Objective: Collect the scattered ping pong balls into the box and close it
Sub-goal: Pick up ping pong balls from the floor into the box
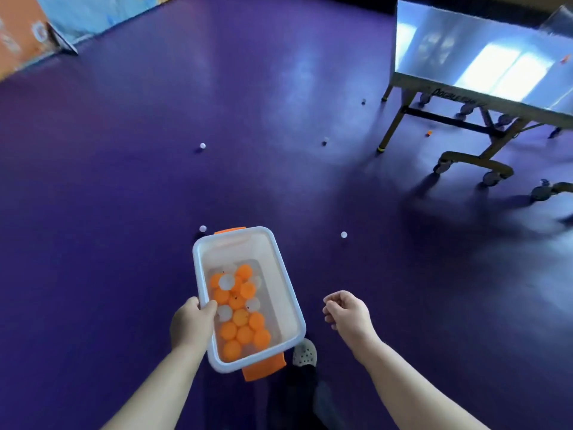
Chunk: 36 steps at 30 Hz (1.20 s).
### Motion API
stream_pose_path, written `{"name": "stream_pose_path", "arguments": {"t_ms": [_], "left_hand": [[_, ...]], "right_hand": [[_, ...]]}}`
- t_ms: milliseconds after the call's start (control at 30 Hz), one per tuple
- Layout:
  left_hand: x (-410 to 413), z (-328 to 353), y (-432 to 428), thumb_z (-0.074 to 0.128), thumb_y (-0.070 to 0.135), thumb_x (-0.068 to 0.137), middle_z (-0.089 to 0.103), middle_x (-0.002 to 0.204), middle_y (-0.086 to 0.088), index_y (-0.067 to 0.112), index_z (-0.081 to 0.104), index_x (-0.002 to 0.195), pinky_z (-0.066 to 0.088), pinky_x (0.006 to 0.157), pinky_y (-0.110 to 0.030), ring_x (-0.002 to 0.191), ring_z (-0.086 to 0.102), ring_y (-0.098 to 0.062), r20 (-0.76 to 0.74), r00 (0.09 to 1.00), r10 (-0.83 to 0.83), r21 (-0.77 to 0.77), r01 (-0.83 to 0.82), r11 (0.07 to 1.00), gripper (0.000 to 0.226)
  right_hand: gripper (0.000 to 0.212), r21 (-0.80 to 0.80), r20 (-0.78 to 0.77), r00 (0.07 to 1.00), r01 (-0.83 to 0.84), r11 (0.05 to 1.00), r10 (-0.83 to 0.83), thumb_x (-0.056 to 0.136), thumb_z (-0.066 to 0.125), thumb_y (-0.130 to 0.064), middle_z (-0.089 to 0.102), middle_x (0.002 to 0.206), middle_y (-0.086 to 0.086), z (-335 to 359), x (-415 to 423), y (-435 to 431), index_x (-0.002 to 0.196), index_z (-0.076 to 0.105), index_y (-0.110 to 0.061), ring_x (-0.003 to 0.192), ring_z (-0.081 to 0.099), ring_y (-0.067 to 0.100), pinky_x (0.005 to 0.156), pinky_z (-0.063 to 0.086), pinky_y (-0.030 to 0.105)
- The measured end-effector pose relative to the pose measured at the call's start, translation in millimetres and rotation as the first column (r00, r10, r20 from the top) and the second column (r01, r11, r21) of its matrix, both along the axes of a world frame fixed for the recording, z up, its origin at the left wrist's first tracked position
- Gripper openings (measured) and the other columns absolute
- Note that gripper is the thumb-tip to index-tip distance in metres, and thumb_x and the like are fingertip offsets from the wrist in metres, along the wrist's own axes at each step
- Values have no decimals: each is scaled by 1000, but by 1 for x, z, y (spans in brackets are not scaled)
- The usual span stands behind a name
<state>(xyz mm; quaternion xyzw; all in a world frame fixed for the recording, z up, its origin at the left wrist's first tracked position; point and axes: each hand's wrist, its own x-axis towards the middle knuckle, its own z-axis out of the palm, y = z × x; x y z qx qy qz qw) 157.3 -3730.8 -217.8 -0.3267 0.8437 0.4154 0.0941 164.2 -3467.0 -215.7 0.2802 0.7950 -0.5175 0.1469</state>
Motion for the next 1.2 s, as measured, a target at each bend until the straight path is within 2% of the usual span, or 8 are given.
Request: {"name": "stream_pose_path", "arguments": {"t_ms": [167, 400, 500, 633, 800, 1033, 1200], "left_hand": [[-84, -11, 47, 54, 19, 88, 44, 59, -7, 6, 40, 64, 28, 48, -28, 53, 39, -22, 9, 999, -31, 10, 31, 999, 31], [-184, -16, 85, 53, 18, 89, 41, 58, -7, 6, 37, 62, 26, 48, -28, 52, 36, -21, 6, 1000, 12, 15, -12, 1000, 34], [-221, -21, 82, 54, 19, 90, 43, 60, -8, 0, 42, 66, 28, 48, -28, 53, 38, -21, 12, 1000, 25, 42, -26, 999, 32], [-275, -28, 65, 53, 20, 90, 41, 59, -6, 6, 38, 64, 27, 48, -27, 53, 37, -20, 8, 1000, 10, 73, -11, 997, 33], [-346, -45, 31, 52, 22, 91, 42, 59, -5, 8, 35, 63, 28, 49, -28, 54, 38, -21, 37, 998, -54, 80, 51, 995, 35], [-437, -105, 15, 49, 22, 90, 43, 62, -5, 8, 37, 66, 29, 50, -30, 55, 38, -23, 100, 983, -156, 9, 155, 988, 30], [-481, -185, 42, 49, 21, 90, 44, 63, -6, 7, 40, 68, 29, 50, -30, 55, 38, -22, 133, 981, -144, 5, 145, 989, 28]], "right_hand": [[18, -9, 22, 999, 43, 999, -43, 92, 49, -9, 67, 81, 3, -12, -77, 53, 84, 63, -17, 69, 61, 12, 61, 49, 25], [18, 40, 66, 998, 19, 999, -22, 92, 48, -10, 67, 82, 3, -15, -195, 100, 84, 63, -16, 69, 61, 12, 64, 50, 28], [18, 64, 79, 997, 15, 998, -20, 92, 48, -9, 67, 81, 2, -21, -238, 100, 85, 63, -16, 69, 61, 12, 64, 50, 28], [18, 62, 102, 994, 30, 998, -36, 92, 48, -8, 67, 81, 3, -35, -284, 83, 85, 63, -16, 70, 61, 13, 64, 50, 27], [19, 95, 128, 982, 125, 988, -137, 92, 48, -8, 67, 82, 3, -56, -325, 57, 85, 63, -17, 71, 62, 13, 65, 51, 27], [21, 83, 206, 954, 207, 975, -220, 91, 46, -7, 66, 81, 3, -123, -380, 45, 83, 63, -17, 69, 60, 14, 66, 49, 29], [21, 81, 280, 939, 186, 979, -201, 91, 46, -7, 66, 79, 2, -212, -432, 66, 84, 63, -16, 70, 60, 13, 65, 49, 28]]}}
